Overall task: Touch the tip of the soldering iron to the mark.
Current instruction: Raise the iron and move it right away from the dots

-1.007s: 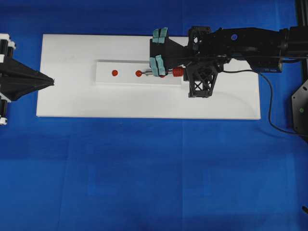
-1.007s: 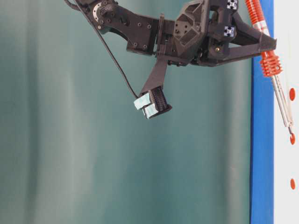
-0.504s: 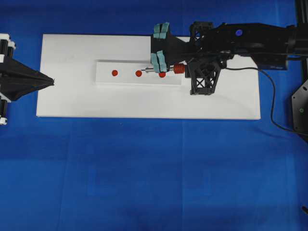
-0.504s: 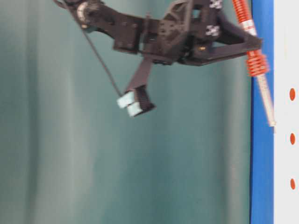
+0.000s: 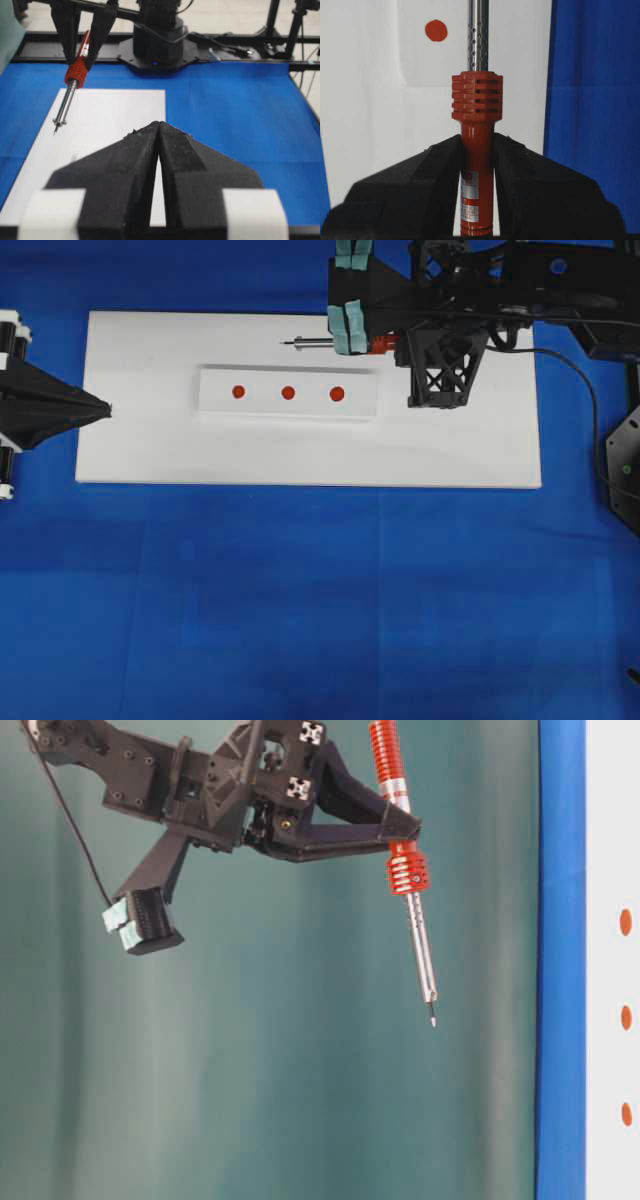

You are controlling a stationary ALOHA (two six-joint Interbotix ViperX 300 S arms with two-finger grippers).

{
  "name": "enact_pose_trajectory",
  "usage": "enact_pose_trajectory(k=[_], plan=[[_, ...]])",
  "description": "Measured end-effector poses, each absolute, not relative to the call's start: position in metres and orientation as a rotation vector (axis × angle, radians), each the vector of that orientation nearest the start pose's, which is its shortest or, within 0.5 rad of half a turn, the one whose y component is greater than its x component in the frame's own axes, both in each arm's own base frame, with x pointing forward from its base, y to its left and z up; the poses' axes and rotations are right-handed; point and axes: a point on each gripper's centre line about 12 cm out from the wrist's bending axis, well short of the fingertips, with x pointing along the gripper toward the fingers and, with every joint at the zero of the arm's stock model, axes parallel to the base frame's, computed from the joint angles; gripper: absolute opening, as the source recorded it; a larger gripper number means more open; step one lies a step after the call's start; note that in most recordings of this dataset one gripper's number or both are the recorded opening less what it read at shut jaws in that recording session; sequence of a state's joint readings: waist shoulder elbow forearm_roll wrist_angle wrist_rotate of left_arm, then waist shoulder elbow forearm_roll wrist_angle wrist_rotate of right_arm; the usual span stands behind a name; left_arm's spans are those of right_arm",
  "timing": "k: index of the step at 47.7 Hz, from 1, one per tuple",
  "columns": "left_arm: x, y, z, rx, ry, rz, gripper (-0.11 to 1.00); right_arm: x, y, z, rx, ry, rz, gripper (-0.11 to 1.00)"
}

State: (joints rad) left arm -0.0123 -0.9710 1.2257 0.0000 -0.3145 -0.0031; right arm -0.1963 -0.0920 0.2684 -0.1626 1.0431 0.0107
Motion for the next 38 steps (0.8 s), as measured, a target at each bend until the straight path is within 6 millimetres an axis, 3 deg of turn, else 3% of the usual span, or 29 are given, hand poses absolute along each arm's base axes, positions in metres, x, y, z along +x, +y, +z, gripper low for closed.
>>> enact_pose_trajectory(k=[21,38], plan=[[0.194,-0.003,0.277,-0.004,-0.061,-0.014,0.0,0.356,-0.087,0.269,-0.03,1.228,-0.248,0.06],[0.194,-0.002,0.277,-0.004,-0.061,-0.013,0.0,0.32,-0.08,0.266,-0.025,1.237,-0.251,0.06]])
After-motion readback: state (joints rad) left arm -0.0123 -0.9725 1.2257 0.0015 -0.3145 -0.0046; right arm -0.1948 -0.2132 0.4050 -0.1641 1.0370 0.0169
